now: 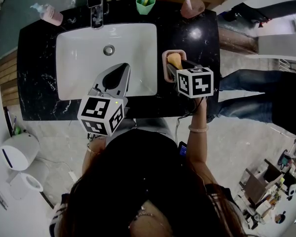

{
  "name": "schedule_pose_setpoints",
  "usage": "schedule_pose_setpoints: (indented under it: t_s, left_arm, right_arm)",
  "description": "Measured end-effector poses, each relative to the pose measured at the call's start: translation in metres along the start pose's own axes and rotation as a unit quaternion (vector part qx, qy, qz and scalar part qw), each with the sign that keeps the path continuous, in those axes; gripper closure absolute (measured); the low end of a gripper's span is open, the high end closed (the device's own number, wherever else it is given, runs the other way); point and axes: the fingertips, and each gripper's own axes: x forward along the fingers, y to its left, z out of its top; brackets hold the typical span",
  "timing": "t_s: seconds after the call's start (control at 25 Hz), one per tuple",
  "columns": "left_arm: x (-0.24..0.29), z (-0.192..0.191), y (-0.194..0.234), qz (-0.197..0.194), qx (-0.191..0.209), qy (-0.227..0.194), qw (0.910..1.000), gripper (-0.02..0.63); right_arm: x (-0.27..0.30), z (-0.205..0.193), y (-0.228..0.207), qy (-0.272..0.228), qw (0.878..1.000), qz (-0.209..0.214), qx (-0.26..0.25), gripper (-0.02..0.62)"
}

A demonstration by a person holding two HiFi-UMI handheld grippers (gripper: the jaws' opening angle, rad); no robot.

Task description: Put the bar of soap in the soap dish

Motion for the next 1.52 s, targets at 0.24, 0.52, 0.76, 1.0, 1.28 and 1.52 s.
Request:
schedule_pose_setpoints:
  t_s: [0.24, 0.52, 0.76, 1.0, 1.28, 1.52]
  left_arm:
    - [0.000, 0.000, 0.001, -0.001, -0.001, 0.000, 1.0000, 0.603]
    - [0.001, -0.002, 0.001, -0.001, -0.003, 0.001, 1.0000, 0.603]
    - [0.000, -0.003, 0.000, -0.002, -0.002, 0.002, 1.0000, 0.603]
    - [0.000, 0.000, -0.002, -0.004, -0.001, -0.001, 1.0000, 0.603]
    - [-0.002, 0.001, -0.005, -0.006, 0.005, -0.004, 1.0000, 0.603]
    - [-0.002, 0.005, -0.013, -0.015, 0.016, -0.009, 0.9997, 0.603]
  right_arm:
    - [0.000, 0.001, 0.000, 0.001, 1.000, -0.003, 0.002, 0.391]
    - [0.001, 0.000, -0.001, 0.006, 1.000, -0.010, -0.001, 0.391]
    - [0.001, 0.000, -0.001, 0.012, 1.000, -0.012, -0.009, 0.391]
    - [-0.003, 0.004, -0.003, 0.007, 1.000, -0.014, -0.012, 0.391]
    - [-0.013, 0.007, -0.003, -0.013, 1.000, -0.016, -0.004, 0.391]
    - [-0.031, 0.012, 0.002, -0.042, 0.999, -0.010, 0.007, 0.393]
